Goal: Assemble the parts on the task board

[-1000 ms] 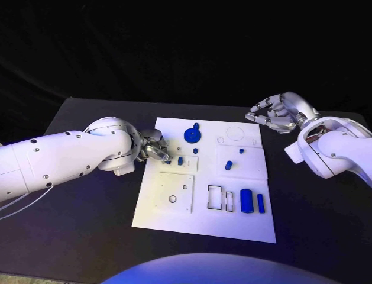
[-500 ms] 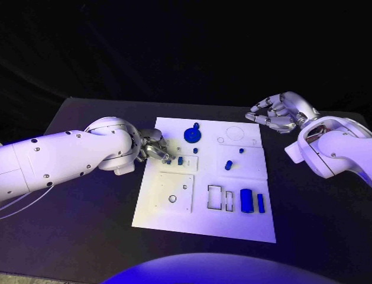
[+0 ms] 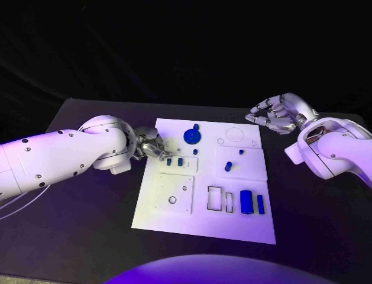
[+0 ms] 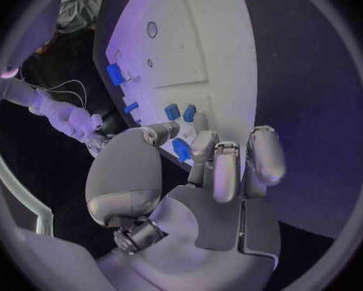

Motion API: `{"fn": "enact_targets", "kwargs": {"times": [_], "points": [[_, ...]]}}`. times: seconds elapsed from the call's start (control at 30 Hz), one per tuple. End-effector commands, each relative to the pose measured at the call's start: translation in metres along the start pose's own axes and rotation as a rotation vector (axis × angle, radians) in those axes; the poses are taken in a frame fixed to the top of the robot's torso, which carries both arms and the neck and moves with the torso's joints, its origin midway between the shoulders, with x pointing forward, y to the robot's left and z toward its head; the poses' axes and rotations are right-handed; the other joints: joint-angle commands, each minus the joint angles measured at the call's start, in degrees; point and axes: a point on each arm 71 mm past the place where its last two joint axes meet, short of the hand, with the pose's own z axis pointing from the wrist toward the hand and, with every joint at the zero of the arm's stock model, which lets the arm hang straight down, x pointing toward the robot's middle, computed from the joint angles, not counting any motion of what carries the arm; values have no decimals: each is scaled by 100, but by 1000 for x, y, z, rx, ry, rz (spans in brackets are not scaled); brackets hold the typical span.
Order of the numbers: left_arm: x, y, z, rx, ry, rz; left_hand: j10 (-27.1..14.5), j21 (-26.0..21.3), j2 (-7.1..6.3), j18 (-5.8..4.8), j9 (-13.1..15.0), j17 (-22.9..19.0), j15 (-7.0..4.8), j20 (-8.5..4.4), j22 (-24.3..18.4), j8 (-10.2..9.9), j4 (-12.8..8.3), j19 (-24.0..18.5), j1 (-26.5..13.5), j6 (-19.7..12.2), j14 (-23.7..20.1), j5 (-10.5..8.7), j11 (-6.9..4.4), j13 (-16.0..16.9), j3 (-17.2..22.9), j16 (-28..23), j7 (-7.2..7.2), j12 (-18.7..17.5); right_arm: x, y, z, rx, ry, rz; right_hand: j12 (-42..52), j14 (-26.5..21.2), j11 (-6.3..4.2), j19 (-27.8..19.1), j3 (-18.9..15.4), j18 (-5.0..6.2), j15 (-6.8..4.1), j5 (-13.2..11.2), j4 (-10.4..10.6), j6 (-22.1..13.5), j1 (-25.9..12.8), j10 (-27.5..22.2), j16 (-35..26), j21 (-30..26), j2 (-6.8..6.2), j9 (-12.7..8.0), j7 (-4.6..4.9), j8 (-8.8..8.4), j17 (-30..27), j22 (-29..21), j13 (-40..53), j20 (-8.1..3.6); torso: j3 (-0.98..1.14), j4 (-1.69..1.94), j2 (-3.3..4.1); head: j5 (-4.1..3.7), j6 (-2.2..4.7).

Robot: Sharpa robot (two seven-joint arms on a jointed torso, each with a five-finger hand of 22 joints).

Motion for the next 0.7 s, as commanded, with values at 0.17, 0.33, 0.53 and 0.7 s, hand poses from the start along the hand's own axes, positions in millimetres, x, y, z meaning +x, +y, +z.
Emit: {"fn": "enact_targets", "kwargs": {"times": [0.17, 0.33, 0.53, 0.7], "points": [[-17, -24, -7, 193, -72, -133, -616, -497, 142, 160, -53, 758, 56, 75, -984, -57, 27, -615, 167, -273, 354, 23, 123, -713, -368, -147, 153, -451, 0, 0, 0, -9, 3, -9, -36, 371, 6, -33, -34, 38, -27, 17, -11, -37, -78, -37, -20, -39, 2, -5, -15, 29, 524, 408, -4, 8, 3, 1, 1, -13, 33], [-23, -43, -8, 327, -138, -115, -2532, -2674, 129, 490, -321, -3071, 543, 460, -3615, -409, 29, -2194, 430, -1344, -2012, 23, 652, -2435, -622, -3011, 699, -1952, 0, 0, 0, -8, 2, -10, -36, 371, 5, -32, -40, 38, -27, 17, -11, -39, -93, -37, -21, -42, 2, -6, -15, 34, 525, 407, -5, 8, 5, -19, 10, -35, 59], [-20, -63, -4, 457, -227, 22, -3416, -3705, -40, 527, -791, -3566, 811, 729, -4263, -621, -210, -2268, 1972, -1889, -2660, 7, 934, -3177, -699, -3603, 960, -2560, 1, 0, 1, -10, 5, -9, -40, 368, 5, -39, -43, 41, -27, 17, -11, -40, -98, -41, -28, -56, 1, -6, -15, 36, 510, 399, -10, 7, 4, -5, 11, -82, 96], [-10, -80, 2, 569, -269, 205, -3368, -3140, -159, 522, -1379, -3594, 691, 597, -3927, -1087, -635, -1980, 2782, -1544, -2492, -28, 859, -3927, -261, -3195, 846, -3127, 2, 0, 0, -11, 10, -9, -36, 371, 5, -30, -43, 38, -27, 18, -14, -41, -97, -38, -21, -41, 1, -7, -16, 38, 525, 409, -6, 7, -2, -12, 13, -102, 123]]}}
